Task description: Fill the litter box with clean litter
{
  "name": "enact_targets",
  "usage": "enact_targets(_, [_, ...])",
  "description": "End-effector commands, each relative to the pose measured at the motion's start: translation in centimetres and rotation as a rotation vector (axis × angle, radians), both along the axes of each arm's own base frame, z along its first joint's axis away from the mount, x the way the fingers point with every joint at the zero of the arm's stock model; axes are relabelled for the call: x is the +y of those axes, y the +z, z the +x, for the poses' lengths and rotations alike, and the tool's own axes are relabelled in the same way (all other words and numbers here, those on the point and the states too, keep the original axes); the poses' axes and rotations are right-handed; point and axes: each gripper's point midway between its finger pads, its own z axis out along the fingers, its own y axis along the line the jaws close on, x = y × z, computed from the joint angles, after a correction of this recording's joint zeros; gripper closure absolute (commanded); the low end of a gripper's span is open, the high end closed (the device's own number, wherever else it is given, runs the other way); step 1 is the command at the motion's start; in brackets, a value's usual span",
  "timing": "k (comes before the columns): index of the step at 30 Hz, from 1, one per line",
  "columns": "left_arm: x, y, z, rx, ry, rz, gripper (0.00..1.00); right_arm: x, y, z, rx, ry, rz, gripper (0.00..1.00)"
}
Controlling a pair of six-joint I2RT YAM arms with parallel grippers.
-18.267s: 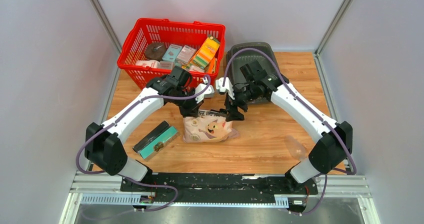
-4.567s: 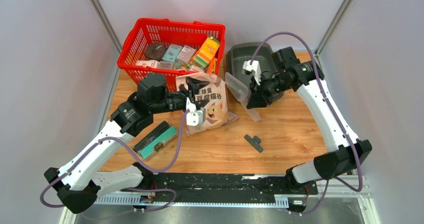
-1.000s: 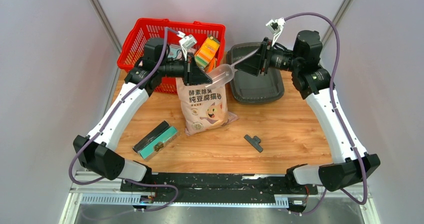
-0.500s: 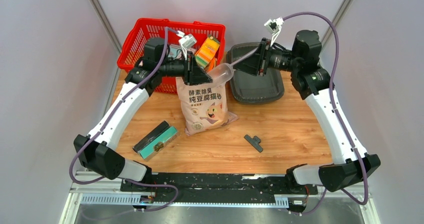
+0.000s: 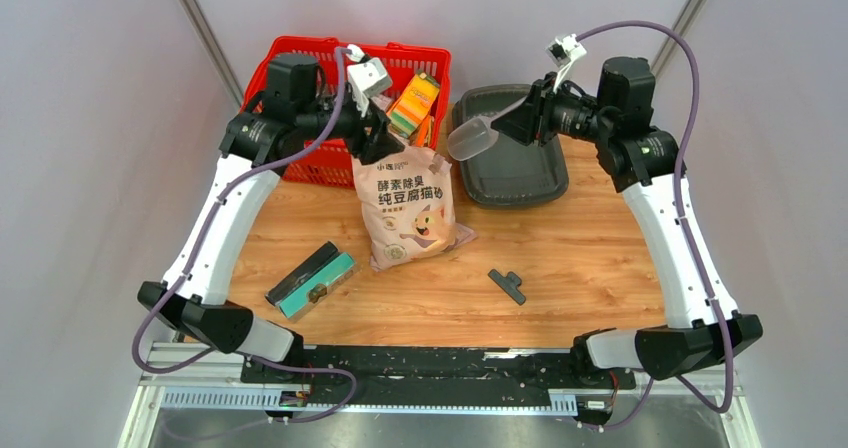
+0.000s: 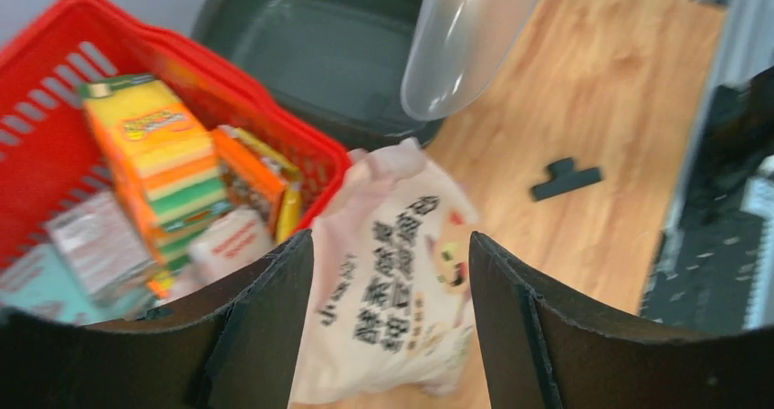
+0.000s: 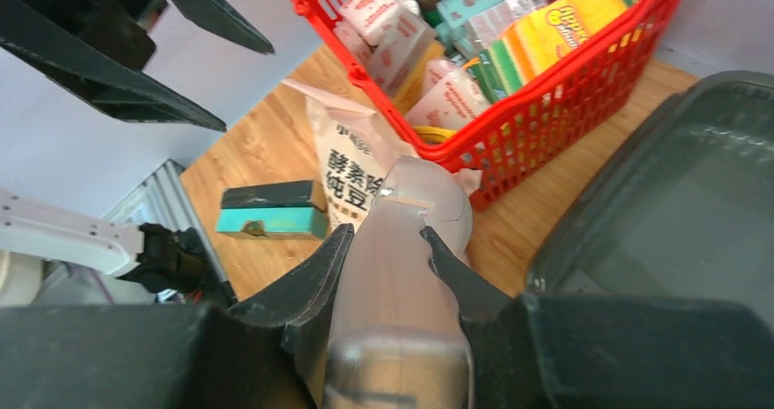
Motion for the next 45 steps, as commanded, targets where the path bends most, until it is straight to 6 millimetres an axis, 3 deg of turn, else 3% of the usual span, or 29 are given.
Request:
enact_targets(1, [2.8, -4.3, 2.0, -0.106, -0.041, 0.299, 0.29, -1.3, 1.2, 1.6, -0.128, -0.084, -0.051, 1.00])
enact_targets(3, [3.2, -5.6, 2.8, -0.125, -0.054, 0.355, 0.29, -1.1, 0.1, 3.0, -0.064, -0.096, -0.065, 1.00])
enact_targets(4, [3.2, -6.0, 3.0, -0.130, -0.065, 0.369, 0.29, -0.7, 1.1, 3.1, -0.066, -0.080, -0.061, 1.00])
enact_targets(7, [3.2, -7.3, 4.2, -0.143, -0.077, 0.411, 0.29, -0.1, -0.2, 4.0, 0.029, -0.054, -0.077, 1.00])
enact_targets(12, [2.7, -9.2, 6.3, -0.112, -0.081, 0.448, 0.30, 0.8, -1.4, 5.1, 0.044, -0.035, -0.104, 1.00])
enact_targets(15, [2.3, -9.8, 6.5, -0.080, -0.110, 0.453, 0.35, 1.3, -2.5, 5.7, 0.108, -0.038, -0.115, 1.00])
enact_targets(17, [2.1, -10.6, 5.6, -0.025, -0.150, 0.457, 0.42, 1.6, -3.0, 5.8, 0.137, -0.025, -0.114, 1.00])
enact_targets(18, [2.0, -10.1, 5.3, -0.024, -0.162, 0.452, 0.55, 1.7, -3.1, 5.8, 0.142, -0.024, -0.112, 1.00])
enact_targets(20, [1.9, -10.4, 3.8, 0.023, -0.201, 0.448, 0.69, 2.1, -3.3, 5.6, 0.145, -0.014, -0.113, 1.00])
enact_targets(21, [1.9, -10.5, 3.3, 0.038, -0.211, 0.446, 0.81, 2.3, -3.3, 5.5, 0.147, -0.008, -0.112, 1.00])
enact_targets(25, [1.7, -10.4, 0.9, 0.096, -0.237, 0.407, 1.00, 3.2, -3.3, 5.0, 0.134, 0.016, -0.123, 1.00])
enact_targets(30, [1.3, -7.9, -1.3, 0.085, -0.185, 0.283, 1.00, 3.7, -2.8, 4.0, 0.119, 0.042, -0.145, 1.00])
enact_targets(32, [1.0, -6.1, -2.0, 0.052, -0.159, 0.218, 1.00, 3.6, -1.7, 3.6, 0.109, 0.039, -0.132, 1.00])
enact_targets(33, [1.0, -6.5, -2.4, 0.064, -0.154, 0.208, 1.00, 3.5, -0.9, 3.3, 0.088, 0.034, -0.124, 1.00])
enact_targets(35, [0.9, -5.0, -2.9, 0.031, -0.127, 0.158, 1.00, 3.5, -0.1, 3.0, 0.065, 0.030, -0.123, 1.00])
enact_targets(42, [1.2, -5.2, -4.4, 0.052, -0.089, 0.106, 1.00, 2.7, -3.8, 1.0, 0.204, 0.025, -0.238, 1.00])
enact_targets(45, [1.4, -5.5, -4.8, 0.054, -0.087, 0.105, 1.00, 2.5, -3.9, -0.4, 0.219, 0.040, -0.237, 1.00])
